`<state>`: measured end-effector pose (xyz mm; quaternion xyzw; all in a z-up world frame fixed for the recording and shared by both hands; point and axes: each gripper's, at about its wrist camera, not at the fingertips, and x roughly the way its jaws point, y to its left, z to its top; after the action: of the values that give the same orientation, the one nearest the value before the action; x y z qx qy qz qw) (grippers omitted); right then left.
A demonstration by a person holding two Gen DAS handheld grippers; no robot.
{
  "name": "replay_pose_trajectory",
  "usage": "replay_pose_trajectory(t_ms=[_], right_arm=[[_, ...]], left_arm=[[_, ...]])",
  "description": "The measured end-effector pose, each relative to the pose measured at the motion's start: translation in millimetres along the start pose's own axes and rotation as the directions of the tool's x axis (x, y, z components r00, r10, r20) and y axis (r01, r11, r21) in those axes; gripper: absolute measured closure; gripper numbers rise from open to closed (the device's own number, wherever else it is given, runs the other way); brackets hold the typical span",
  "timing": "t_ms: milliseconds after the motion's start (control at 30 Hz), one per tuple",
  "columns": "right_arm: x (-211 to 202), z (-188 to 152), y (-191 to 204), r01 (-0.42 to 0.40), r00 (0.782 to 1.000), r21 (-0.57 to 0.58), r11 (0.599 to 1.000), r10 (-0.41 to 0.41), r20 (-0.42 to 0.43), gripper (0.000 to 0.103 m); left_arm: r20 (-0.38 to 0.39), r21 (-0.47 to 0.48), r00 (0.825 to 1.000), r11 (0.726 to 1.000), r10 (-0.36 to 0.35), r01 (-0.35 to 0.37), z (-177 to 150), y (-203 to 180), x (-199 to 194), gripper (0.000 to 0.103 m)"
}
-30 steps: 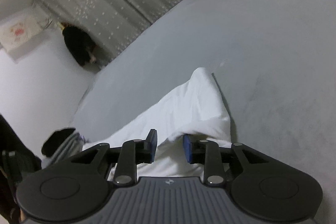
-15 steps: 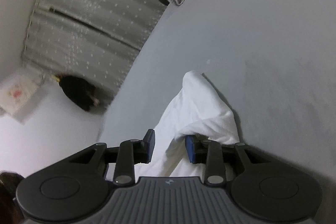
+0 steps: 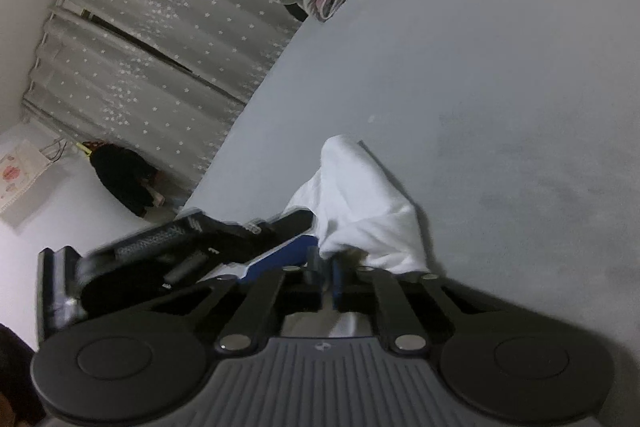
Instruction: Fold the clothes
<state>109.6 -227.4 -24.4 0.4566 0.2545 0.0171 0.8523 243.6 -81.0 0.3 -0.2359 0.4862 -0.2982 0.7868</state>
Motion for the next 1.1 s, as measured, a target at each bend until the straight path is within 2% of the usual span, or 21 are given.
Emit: replay_pose_trajectory(t_ms=[67,233,567,700,800,833,900,1033,1100], right_arm=[[-4,0,-1,0.001,1.0,0.0,1.0,-0.001,0.01,0.097],[-22,-1,-4,-0.031,0.999,0.022,0.999,0.03,0.034,0.097],[-59,-7,-6,-0.052,0.998,0.098,0.994,0.048,0.049,0.098],[-60,-7,-4,-0.043,0.998,0.087,0.995,0.039,0.042,0.098],[-51,-8,-8,-0.041,0.999,0.128,0.991,0.04,0.012,0.094],[-47,-8,-9,-0.042,0.999,0.142,0.989,0.042,0.003,0.084],[-40,-7,-8,-0.033,0.999,0.139,0.99,0.033,0.004,0.077],[-28,-4,-4,-0.012,1.0,0.122,0.992,0.011,0.015,0.075],[-20,-2,-3,0.027,1.0,0.132,0.991,-0.029,0.011,0.078]], left_arm=[[0.008,-0.033,1.0,0.999,0.005,-0.005,-2,6,3,0.098],[0.022,0.012,0.999,0.999,0.044,-0.044,-2,1,6,0.097],[0.012,-0.002,0.999,0.999,0.048,-0.048,-3,-5,2,0.097],[0.011,0.001,0.999,0.999,0.049,-0.049,-5,-6,1,0.097],[0.005,-0.008,0.999,0.999,0.044,-0.044,-5,-6,2,0.097],[0.004,-0.009,0.999,0.999,0.044,-0.044,-5,-7,1,0.097],[0.002,-0.006,0.999,0.999,0.045,-0.045,-6,-7,1,0.097],[0.004,-0.002,0.999,0.999,0.045,-0.045,-7,-8,1,0.097],[0.004,-0.001,0.999,0.999,0.045,-0.045,-7,-8,1,0.097]])
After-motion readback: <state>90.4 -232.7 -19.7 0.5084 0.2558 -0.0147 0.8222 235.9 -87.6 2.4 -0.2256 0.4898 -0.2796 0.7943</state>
